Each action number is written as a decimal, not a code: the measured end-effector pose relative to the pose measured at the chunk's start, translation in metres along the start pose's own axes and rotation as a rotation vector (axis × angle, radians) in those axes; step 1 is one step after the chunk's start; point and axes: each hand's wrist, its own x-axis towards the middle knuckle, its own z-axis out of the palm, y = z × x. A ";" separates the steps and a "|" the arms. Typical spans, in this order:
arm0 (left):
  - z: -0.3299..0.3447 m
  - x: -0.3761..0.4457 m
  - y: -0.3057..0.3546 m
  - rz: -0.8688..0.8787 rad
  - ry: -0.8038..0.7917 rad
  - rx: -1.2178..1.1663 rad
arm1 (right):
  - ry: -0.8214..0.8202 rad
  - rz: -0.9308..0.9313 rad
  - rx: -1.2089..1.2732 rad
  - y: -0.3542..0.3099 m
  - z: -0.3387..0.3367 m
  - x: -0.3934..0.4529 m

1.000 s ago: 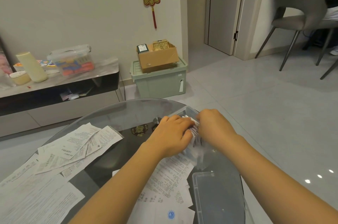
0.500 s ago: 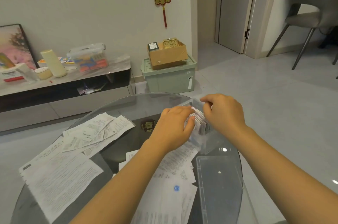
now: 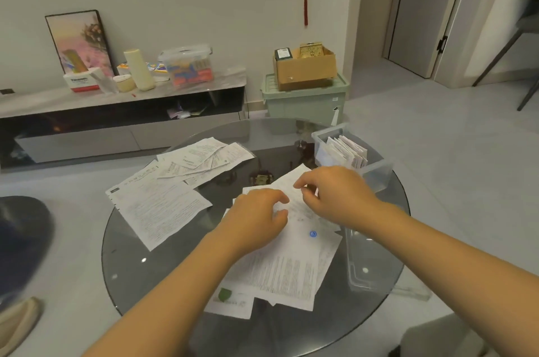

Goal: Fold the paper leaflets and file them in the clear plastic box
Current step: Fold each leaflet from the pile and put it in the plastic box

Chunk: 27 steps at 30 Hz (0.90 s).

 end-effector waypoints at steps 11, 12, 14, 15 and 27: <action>-0.003 -0.040 -0.030 0.032 -0.175 0.187 | -0.448 -0.292 -0.083 0.009 0.025 -0.022; -0.003 -0.041 -0.032 0.034 -0.172 0.188 | -0.461 -0.305 -0.082 0.010 0.024 -0.023; -0.004 -0.041 -0.035 0.047 -0.174 0.198 | -0.479 -0.330 -0.088 0.012 0.023 -0.026; -0.004 -0.041 -0.036 0.057 -0.179 0.209 | -0.491 -0.340 -0.084 0.013 0.023 -0.027; -0.006 -0.043 -0.043 0.088 -0.310 0.098 | -0.495 -0.403 -0.014 0.005 0.029 -0.029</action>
